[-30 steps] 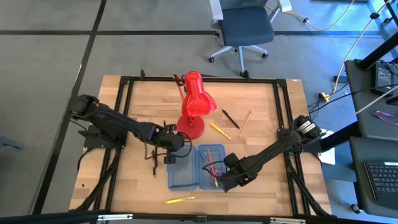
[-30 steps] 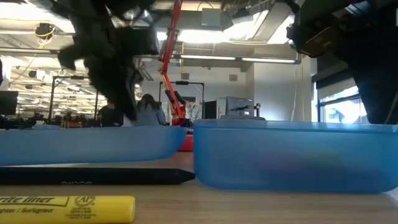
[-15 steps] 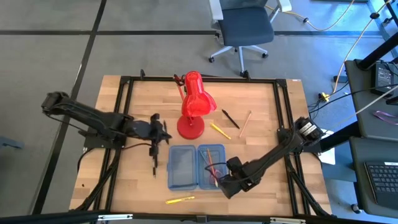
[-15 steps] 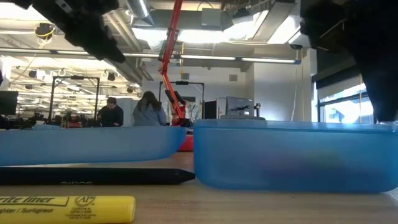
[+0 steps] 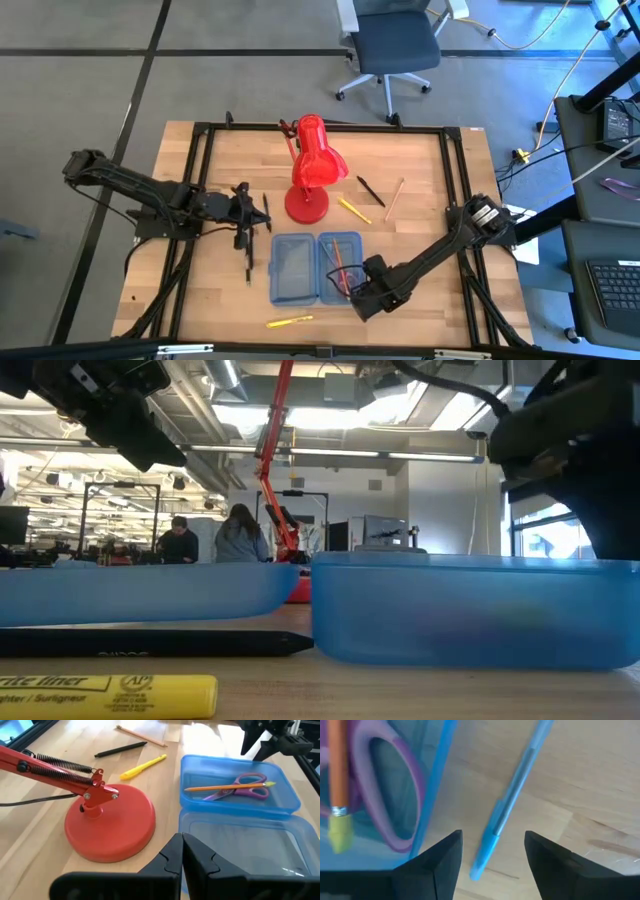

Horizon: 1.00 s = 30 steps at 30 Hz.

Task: Pick & place school supplies into a supply box
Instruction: Put the blue pen into the blue supply box

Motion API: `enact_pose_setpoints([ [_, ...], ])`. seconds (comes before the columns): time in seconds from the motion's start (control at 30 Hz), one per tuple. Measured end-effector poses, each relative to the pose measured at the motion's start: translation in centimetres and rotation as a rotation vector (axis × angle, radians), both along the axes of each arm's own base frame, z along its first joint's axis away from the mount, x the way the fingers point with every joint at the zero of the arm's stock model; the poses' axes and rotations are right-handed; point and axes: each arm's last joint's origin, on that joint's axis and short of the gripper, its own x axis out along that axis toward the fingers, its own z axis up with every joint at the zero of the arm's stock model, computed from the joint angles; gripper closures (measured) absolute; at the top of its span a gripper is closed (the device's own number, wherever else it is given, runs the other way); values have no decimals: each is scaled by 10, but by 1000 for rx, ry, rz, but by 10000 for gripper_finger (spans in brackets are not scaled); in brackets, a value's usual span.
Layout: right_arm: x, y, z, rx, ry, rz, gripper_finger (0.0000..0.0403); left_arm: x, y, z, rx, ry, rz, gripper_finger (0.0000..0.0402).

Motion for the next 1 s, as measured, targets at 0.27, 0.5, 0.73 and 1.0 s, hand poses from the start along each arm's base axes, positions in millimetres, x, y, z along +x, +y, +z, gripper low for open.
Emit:
enact_pose_setpoints([
  [0.27, 2, 3, -18, 21, 66, -22, 189, 0, 0, 0, 0, 0, 0, 398],
  [0.5, 4, 5, -21, 46, 60, -105, 247, 0, 0, 0, 0, 1, 0, 398],
  [0.73, 5, 5, -24, 63, 44, -101, 315, 0, 0, 0, -3, 1, -5, 398],
  [1.0, 1, 4, -20, 65, 80, -74, 370, 0, 0, 0, -4, 1, -6, 398],
])
